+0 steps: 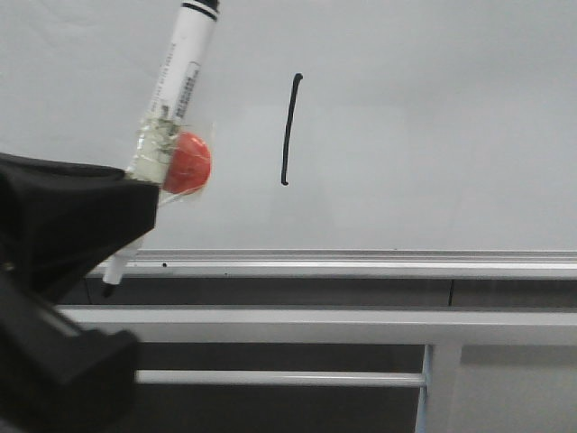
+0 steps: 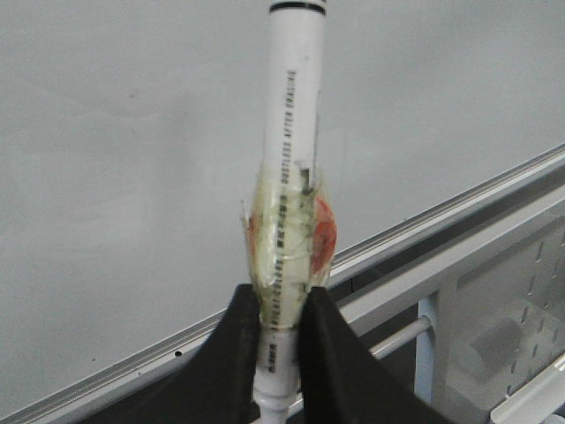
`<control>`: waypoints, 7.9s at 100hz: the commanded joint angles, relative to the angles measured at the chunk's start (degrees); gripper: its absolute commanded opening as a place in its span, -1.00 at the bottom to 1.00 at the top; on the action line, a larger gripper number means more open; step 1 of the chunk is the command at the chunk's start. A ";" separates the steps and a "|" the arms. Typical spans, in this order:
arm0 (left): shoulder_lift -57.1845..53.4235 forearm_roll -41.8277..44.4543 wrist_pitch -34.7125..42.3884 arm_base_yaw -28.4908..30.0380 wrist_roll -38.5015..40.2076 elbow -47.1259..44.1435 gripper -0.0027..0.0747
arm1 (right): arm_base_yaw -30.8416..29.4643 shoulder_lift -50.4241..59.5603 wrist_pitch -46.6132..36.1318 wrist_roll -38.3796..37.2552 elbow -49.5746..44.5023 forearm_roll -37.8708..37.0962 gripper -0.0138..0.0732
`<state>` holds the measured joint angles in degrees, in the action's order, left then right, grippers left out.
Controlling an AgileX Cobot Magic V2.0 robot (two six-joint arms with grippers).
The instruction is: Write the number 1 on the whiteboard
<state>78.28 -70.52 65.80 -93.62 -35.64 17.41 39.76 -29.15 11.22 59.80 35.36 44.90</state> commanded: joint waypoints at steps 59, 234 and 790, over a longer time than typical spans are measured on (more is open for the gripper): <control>-2.09 1.54 13.55 6.69 -0.59 3.54 -0.98 | -0.27 -0.05 -2.82 0.53 1.41 -0.51 -0.83; -3.80 -1.11 7.22 17.09 9.34 3.67 -0.98 | -0.27 -0.05 -2.82 0.53 1.41 -0.51 -0.83; -79.15 23.26 -63.65 87.50 -11.20 -18.04 -0.98 | -0.34 29.41 6.61 0.53 -22.80 1.67 -0.83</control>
<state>-0.19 -48.52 0.00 -6.57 -46.53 -0.38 39.64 0.80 20.80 59.85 11.11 45.25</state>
